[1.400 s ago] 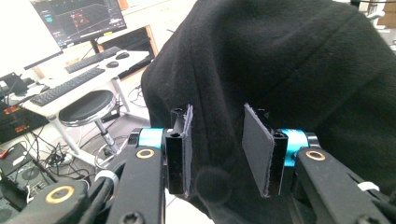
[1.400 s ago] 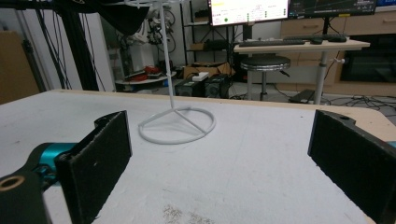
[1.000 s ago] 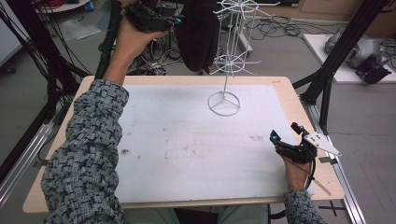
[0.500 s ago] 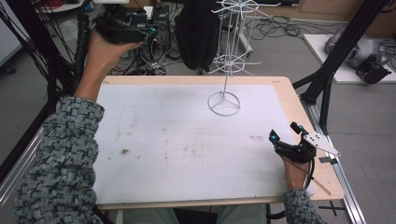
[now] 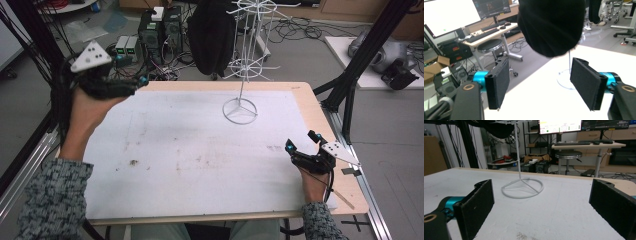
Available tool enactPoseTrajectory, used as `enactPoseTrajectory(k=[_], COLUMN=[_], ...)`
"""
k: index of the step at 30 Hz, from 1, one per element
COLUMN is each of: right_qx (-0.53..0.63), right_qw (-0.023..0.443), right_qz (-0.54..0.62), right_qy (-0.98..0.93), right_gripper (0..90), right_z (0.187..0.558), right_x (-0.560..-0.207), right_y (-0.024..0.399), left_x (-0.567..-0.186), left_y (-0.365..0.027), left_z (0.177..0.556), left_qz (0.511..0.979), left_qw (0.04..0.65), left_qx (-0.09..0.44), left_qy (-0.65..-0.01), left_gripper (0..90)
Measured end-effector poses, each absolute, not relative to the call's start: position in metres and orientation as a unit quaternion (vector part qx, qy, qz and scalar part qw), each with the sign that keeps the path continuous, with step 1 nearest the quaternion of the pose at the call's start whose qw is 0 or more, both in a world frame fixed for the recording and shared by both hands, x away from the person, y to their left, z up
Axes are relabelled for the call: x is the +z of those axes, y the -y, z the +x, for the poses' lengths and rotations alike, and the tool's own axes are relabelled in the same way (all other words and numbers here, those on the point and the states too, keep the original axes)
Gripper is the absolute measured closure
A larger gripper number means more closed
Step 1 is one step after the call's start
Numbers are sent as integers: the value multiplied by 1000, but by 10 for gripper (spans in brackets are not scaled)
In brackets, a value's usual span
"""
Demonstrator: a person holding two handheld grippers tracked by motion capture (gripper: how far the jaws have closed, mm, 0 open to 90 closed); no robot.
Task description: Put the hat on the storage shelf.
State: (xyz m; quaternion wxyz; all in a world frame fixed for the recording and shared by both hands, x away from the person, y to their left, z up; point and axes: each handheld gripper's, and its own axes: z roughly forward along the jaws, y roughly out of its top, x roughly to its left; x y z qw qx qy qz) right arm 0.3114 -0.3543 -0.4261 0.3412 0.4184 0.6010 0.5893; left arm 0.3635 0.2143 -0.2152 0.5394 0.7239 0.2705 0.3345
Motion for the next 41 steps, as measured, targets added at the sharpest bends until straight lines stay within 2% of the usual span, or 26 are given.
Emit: enactPoseTrajectory(k=[8, 15, 28, 41], right_qx=[589, 585, 581, 578], right_qw=[340, 340, 338, 339], right_qz=[417, 412, 410, 408], right_qy=[-603, -610, -616, -620], right_gripper=[51, 51, 51, 51], right_z=[310, 311, 311, 311], right_x=[-426, -426, -427, -427], right_y=[350, 346, 344, 343], left_x=[-274, -311, -351, -366], left_y=[-227, -245, -266, -273], left_z=[322, 307, 293, 296], left_qz=[701, 680, 663, 662], left_qw=[546, 558, 564, 560], left_qx=[350, 345, 342, 333], left_qy=[-296, -328, -353, -369], left_gripper=[306, 297, 290, 279])
